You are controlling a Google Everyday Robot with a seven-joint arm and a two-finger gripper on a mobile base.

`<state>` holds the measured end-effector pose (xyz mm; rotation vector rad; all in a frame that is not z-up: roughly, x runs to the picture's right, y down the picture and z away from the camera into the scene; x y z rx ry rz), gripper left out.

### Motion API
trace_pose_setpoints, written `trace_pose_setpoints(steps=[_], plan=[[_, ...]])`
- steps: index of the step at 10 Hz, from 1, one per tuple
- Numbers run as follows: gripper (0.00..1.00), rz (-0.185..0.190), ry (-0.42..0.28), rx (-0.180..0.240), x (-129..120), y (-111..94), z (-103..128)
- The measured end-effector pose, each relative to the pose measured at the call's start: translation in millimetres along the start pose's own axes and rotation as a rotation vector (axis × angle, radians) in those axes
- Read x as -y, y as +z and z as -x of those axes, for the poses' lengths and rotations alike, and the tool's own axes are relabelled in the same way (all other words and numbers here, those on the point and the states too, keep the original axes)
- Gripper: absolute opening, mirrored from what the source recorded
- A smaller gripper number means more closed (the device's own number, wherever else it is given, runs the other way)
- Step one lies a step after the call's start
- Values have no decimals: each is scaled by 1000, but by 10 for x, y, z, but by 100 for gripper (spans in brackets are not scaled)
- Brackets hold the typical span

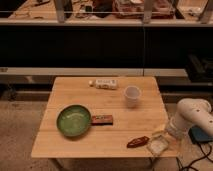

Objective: Place the white sponge in the ceramic bowl

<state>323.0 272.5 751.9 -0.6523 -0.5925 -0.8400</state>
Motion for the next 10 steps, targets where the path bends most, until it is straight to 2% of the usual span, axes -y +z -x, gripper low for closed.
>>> trace_pose_setpoints(steps=[3, 10], plan=[[80, -44, -10, -12, -10, 1, -8], [80, -60, -10, -28, 10, 137, 24]])
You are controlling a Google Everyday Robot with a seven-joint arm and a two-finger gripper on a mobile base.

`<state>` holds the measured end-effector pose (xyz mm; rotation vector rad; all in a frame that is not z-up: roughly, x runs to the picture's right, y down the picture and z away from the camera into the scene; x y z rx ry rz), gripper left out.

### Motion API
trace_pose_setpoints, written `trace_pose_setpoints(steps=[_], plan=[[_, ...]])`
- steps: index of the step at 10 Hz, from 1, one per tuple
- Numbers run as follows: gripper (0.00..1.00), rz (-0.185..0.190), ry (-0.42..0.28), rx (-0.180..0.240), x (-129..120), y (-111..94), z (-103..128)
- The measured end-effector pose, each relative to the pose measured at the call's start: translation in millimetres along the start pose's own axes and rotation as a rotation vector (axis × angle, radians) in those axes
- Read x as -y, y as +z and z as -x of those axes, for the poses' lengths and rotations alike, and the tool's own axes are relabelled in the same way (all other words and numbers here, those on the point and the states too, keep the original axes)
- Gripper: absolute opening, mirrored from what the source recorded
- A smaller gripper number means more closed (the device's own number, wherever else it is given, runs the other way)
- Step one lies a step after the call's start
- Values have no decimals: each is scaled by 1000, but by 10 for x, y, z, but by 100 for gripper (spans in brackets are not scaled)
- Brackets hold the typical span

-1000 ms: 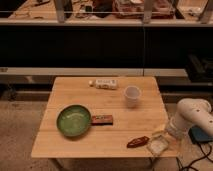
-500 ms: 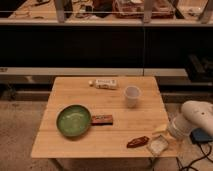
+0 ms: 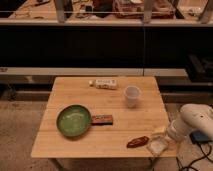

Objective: Place the white sponge in the ceramic bowl

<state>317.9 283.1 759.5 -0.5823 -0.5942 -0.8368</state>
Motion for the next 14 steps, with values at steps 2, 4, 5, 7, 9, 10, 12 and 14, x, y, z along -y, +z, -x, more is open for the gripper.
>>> trace_pose_setpoints(steps=[2, 4, 5, 7, 9, 10, 12, 14], plan=[[80, 10, -2, -2, 12, 41, 19], [80, 28, 8, -2, 0, 98, 32], [80, 36, 11, 2, 12, 128, 39], [80, 58, 13, 19, 50, 184, 62], [77, 68, 22, 40, 63, 239, 74], [68, 67, 26, 53, 78, 265, 78], [49, 62, 37, 72, 90, 279, 73], [29, 48, 42, 76, 101, 265, 17]])
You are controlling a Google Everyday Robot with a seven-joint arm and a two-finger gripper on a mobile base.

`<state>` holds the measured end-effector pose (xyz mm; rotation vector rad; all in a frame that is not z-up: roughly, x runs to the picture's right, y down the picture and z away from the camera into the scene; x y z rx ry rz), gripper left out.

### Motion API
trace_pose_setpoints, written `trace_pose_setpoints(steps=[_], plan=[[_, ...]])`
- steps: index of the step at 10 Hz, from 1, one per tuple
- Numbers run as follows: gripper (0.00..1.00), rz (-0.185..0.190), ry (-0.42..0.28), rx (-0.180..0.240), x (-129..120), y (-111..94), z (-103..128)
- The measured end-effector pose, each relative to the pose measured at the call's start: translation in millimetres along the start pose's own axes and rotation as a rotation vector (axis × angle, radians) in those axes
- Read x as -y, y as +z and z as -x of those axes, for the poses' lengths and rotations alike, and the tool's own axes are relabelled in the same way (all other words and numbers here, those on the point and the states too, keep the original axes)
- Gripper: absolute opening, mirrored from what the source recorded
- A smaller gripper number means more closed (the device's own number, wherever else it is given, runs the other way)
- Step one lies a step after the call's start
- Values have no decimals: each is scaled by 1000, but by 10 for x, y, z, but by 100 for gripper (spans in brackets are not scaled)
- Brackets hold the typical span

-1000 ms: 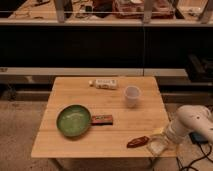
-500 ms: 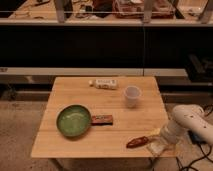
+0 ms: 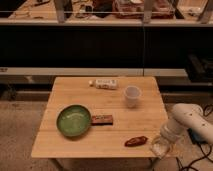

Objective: Place the white sponge in the ceramic bowl

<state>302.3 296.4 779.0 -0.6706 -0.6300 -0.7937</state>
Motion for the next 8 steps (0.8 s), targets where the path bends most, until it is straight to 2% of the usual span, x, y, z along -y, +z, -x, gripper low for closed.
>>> trace_pose_setpoints(steps=[2, 3, 5, 7, 8], plan=[[8, -14, 7, 6, -3, -13, -46], [2, -16, 8, 6, -8, -17, -60], [0, -22, 8, 3, -24, -31, -90], [0, -25, -2, -16, -15, -101, -131], [0, -36, -7, -37, 20, -218, -139]])
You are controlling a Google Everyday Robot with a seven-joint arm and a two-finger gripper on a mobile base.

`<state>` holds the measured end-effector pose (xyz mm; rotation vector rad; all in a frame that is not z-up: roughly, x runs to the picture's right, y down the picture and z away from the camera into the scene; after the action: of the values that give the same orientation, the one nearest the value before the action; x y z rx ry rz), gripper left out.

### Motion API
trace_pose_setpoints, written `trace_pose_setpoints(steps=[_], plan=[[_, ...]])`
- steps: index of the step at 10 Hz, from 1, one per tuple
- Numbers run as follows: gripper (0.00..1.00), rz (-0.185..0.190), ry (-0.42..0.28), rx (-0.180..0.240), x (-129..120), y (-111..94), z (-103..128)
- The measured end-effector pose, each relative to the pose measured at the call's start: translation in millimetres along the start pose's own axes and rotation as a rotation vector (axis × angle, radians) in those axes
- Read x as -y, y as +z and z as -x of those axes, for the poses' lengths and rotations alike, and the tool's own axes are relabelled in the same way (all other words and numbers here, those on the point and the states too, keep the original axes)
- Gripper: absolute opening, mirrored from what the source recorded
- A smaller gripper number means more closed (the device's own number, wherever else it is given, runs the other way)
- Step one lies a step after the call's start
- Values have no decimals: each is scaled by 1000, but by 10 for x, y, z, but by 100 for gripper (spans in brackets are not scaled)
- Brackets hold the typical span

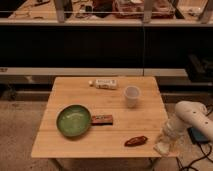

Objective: Place the white sponge in the ceramic bowl

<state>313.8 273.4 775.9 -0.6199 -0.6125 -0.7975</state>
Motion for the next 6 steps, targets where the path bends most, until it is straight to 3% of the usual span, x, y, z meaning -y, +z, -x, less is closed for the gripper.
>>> trace_pose_setpoints(steps=[3, 6], plan=[[0, -14, -62, -79, 245, -518, 79], [0, 4, -224, -196, 921, -1202, 311]])
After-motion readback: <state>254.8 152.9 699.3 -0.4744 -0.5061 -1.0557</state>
